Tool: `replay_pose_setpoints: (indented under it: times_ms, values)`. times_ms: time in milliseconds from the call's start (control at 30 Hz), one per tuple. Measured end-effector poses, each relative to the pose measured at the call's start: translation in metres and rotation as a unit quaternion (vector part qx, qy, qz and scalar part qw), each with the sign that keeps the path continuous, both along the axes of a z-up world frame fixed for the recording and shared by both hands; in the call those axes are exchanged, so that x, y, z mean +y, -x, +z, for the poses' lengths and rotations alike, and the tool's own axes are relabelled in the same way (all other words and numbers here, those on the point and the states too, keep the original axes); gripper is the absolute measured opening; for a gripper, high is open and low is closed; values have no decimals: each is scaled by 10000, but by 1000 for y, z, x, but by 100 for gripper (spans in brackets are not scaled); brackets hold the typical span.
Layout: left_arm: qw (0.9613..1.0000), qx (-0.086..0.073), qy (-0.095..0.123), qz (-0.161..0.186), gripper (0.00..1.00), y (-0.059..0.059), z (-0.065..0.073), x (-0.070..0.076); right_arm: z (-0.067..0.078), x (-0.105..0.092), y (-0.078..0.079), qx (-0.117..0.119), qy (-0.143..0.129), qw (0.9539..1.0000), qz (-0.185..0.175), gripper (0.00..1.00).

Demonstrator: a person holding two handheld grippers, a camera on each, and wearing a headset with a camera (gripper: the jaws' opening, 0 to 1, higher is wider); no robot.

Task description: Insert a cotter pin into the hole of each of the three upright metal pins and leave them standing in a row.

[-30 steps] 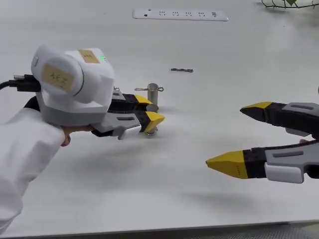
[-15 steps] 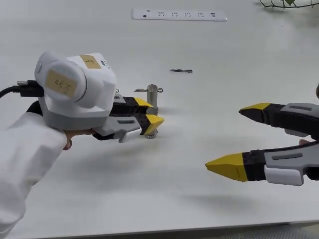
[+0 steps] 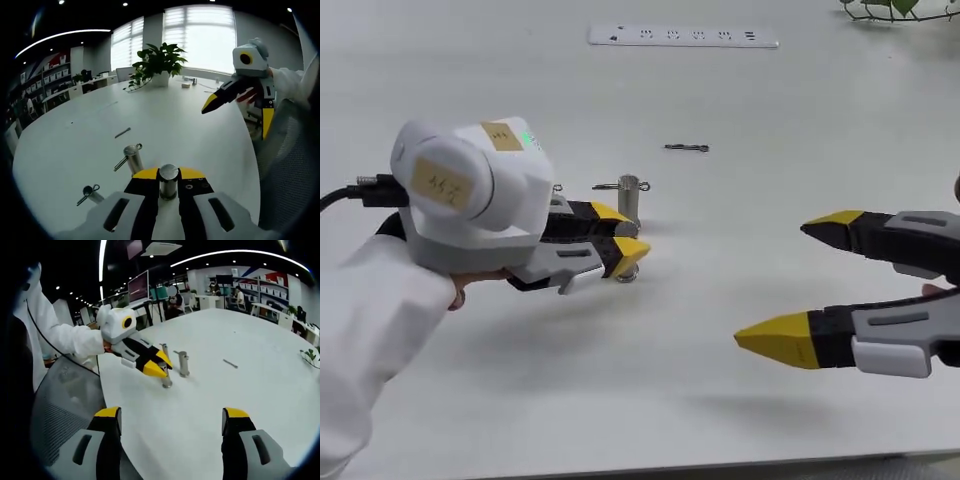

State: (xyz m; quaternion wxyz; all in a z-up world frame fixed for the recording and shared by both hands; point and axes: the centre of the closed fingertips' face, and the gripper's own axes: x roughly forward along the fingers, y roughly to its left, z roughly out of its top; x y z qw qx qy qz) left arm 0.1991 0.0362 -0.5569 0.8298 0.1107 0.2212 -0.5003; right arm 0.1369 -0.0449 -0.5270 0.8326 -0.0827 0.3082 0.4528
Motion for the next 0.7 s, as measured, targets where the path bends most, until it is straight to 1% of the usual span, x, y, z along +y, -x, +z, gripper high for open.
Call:
replay_pose_setpoints:
  times_ms: [133,267,333,400,467,500,567,633,700]
  values:
    - [10000,8,-8,30,11,0,0,0,1,0,0,-5,3,10000,5,80]
    - [10000,-25,-21,48,11,0,1,0,1,0,0,-7,12,10000,-3,80]
    - [10000,-31,43,49,12,1,5,0,1,-1,0,-7,8,10000,-1,80]
    - [9999,-13,104,-19,16,3,9,0,1,-2,0,-7,16,10000,1,80]
    - [9999,-16,104,-67,22,6,11,0,1,-1,0,-7,21,10000,8,80]
    - [9999,27,126,-113,24,8,12,2,1,-1,1,-7,18,10000,13,80]
    - [9998,66,174,-84,31,10,13,4,1,0,1,-7,23,10000,16,80]
    - [9997,61,194,-161,37,15,16,6,0,0,2,-3,29,10000,17,80]
    - [9996,51,207,-200,41,19,18,9,0,-1,2,1,31,10000,15,80]
